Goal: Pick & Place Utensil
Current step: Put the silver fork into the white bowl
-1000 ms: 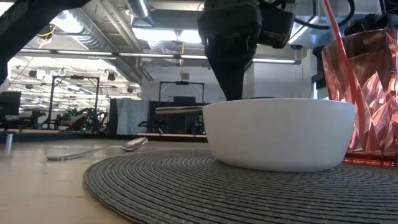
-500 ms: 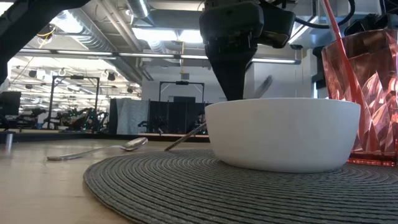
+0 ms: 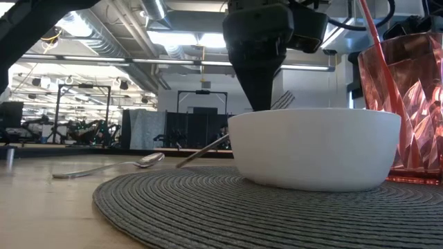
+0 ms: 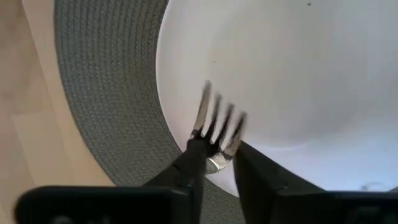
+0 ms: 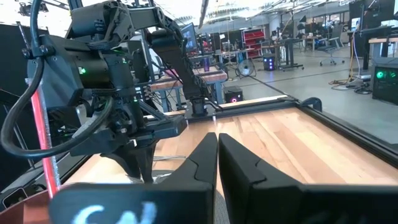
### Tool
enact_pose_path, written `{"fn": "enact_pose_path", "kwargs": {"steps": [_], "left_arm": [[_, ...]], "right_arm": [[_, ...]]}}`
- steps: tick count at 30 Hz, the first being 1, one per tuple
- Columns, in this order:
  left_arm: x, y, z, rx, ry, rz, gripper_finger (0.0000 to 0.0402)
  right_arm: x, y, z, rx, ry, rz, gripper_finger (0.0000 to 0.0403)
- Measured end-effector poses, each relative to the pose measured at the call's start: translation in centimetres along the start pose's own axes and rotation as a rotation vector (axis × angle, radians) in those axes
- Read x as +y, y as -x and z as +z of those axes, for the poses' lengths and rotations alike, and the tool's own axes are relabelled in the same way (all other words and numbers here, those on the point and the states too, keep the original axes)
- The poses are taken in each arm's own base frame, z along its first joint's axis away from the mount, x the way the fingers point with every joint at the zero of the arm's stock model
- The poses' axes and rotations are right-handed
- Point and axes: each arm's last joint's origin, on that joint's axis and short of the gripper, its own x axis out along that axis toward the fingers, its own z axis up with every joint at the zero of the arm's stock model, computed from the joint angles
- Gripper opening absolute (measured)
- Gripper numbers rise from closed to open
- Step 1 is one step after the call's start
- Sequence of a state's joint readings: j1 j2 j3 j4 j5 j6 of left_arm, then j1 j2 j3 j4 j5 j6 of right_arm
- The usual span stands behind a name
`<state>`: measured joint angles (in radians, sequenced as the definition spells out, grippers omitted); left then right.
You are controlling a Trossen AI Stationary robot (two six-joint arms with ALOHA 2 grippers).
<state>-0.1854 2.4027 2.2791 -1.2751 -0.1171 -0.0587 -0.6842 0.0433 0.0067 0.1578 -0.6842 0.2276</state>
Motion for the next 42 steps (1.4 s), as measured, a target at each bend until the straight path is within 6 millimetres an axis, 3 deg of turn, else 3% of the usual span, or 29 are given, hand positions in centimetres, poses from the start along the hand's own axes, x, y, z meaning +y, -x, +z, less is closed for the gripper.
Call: {"fn": "enact_pose_path", "kwargs": {"steps": [5,11,24,33,42], "left_arm": [[-0.5,0.1,0.0,-0.004,-0.04,0.033,0.0009],[-1.7,0.3,-0.1,-0.008,-0.066,0.049,0.0004],[-5.1,1.0,-0.6,-0.037,-0.188,0.308,0.0003],[-5.4,3.0,0.0,-0.106,-0.207,0.33,0.0003],[-6.3,3.9,1.3,-0.246,-0.367,0.321,0.0003]], "right_arm": [[0.0,0.0,0.0,0.002,-0.001,0.0,0.0016],[0.0,0.0,0.0,0.002,-0.001,0.0,0.0017],[0.0,0.0,0.0,0.002,-0.001,0.0,0.0017],[0.0,0.0,0.0,0.002,-0.001,-0.001,0.0016],[0.0,0.0,0.0,-0.004,0.003,-0.002,0.0016]]}}
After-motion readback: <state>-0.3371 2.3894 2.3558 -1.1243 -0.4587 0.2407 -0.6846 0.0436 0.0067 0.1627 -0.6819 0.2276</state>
